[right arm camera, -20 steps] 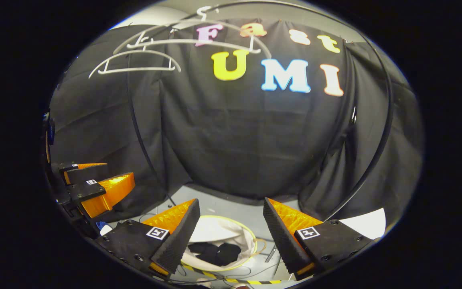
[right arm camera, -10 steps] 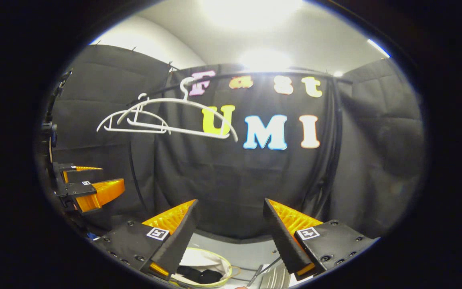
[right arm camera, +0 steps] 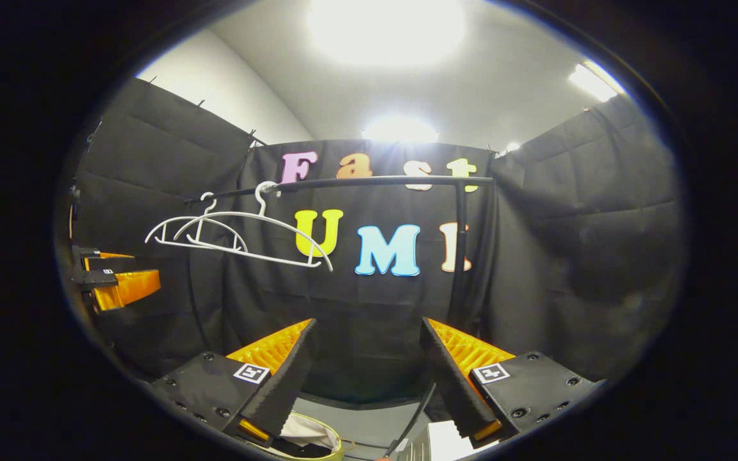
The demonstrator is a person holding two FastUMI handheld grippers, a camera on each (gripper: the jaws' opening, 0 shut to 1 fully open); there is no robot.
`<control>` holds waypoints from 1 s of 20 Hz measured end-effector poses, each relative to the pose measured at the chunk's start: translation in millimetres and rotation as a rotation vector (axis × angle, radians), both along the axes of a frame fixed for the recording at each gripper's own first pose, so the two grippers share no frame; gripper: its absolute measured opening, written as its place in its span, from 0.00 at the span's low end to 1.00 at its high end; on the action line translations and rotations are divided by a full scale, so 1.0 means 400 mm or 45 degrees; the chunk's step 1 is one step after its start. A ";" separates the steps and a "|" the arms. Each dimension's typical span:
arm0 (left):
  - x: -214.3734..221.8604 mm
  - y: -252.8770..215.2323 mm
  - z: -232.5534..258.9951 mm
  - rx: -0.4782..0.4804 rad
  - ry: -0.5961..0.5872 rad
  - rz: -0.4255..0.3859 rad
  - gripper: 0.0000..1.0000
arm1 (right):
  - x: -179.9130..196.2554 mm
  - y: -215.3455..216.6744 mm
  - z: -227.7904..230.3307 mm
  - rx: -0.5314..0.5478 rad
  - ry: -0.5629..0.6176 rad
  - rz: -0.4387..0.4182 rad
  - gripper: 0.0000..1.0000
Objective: Grasp the clothes on the hanger with both hands and then place them into the laundry hamper below.
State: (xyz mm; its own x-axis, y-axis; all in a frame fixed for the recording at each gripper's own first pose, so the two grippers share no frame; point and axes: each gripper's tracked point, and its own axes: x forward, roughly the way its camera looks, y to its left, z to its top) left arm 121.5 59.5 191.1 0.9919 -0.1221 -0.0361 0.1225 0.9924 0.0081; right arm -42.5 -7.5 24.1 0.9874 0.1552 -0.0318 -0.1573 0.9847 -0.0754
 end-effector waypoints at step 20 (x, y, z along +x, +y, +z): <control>-0.038 0.074 0.052 -0.021 -0.063 0.052 0.94 | -0.023 -0.088 0.051 0.054 -0.054 -0.107 0.99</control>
